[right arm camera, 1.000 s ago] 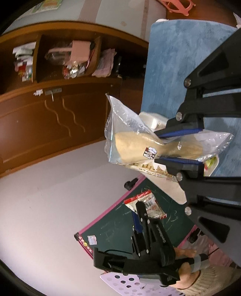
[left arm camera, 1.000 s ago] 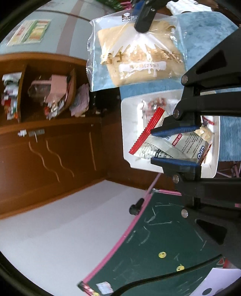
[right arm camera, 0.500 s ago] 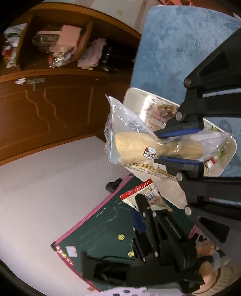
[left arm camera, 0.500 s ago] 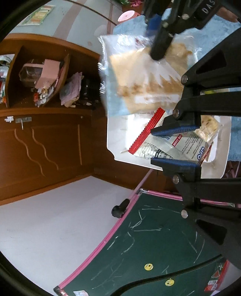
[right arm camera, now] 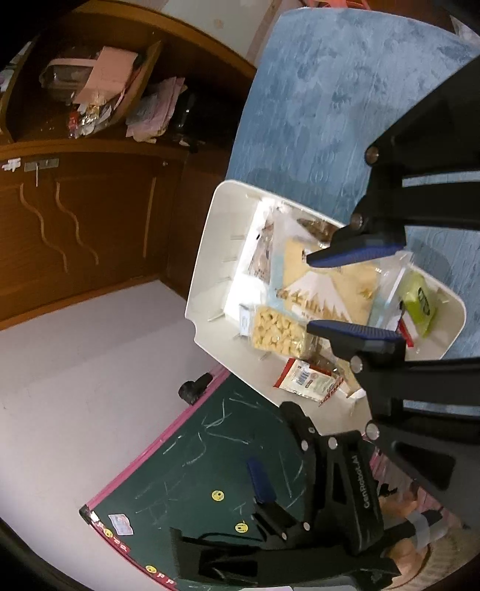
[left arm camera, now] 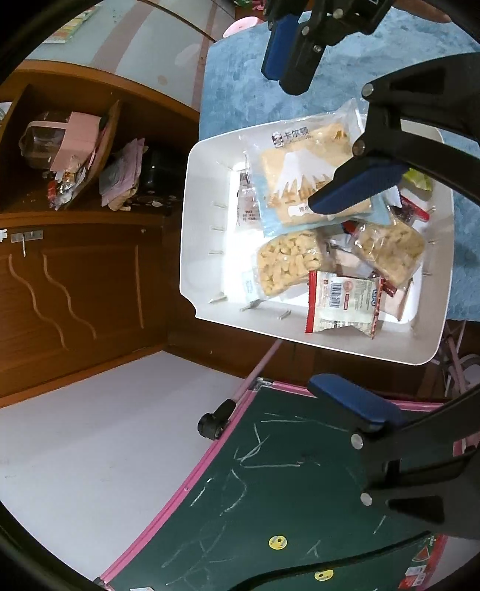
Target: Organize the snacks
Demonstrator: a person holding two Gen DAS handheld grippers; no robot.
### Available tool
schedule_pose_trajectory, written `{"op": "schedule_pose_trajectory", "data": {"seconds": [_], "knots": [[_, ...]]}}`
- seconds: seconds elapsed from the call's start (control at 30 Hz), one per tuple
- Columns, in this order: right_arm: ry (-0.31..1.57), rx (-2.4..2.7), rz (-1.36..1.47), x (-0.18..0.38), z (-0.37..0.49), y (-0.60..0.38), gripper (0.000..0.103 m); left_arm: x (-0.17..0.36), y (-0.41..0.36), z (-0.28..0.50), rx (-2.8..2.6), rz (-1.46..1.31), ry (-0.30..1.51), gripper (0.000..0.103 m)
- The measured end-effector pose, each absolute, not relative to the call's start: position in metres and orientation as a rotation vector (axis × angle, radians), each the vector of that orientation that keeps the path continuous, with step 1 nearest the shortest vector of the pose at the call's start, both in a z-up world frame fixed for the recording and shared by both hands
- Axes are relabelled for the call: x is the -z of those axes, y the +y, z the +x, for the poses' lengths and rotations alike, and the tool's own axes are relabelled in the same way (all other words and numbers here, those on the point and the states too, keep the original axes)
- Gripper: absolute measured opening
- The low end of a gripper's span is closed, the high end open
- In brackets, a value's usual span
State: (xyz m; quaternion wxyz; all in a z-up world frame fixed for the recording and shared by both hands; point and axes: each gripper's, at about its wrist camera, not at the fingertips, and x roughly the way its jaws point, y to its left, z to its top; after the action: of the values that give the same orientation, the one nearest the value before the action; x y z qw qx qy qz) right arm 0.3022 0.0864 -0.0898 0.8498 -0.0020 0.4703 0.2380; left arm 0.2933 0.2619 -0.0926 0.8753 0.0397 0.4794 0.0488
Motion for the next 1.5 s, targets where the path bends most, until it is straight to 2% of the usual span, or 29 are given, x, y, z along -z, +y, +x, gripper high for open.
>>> {"op": "schedule_pose_trajectory", "data": {"seconds": [0.4,0.77,1.1,1.33,1.37,1.43,1.5], "knots": [[0.936,-0.489,-0.032,0.061,0.263,0.069,0.030,0.055,0.225,0.256,-0.051,0.109,0.956,0.088],[0.871,-0.439,-0.005,0.032,0.198,0.011,0.030,0.020,0.162,0.193,0.017,0.100,0.873,0.090],[0.801,-0.371,-0.025,0.006,0.132,-0.053,0.030,0.000,0.118,0.137,0.028,0.029,0.824,0.090],[0.772,-0.333,-0.005,0.000,0.090,-0.086,0.031,0.005,0.109,0.096,-0.017,-0.042,0.824,0.090],[0.769,-0.331,-0.004,0.001,0.085,-0.088,0.032,0.006,0.107,0.090,-0.027,-0.038,0.819,0.090],[0.757,-0.319,-0.001,0.002,0.075,-0.092,0.055,0.007,0.104,0.078,-0.033,-0.037,0.806,0.090],[0.729,-0.296,0.008,0.002,0.061,-0.096,0.060,0.007,0.101,0.067,-0.031,-0.044,0.795,0.090]]}}
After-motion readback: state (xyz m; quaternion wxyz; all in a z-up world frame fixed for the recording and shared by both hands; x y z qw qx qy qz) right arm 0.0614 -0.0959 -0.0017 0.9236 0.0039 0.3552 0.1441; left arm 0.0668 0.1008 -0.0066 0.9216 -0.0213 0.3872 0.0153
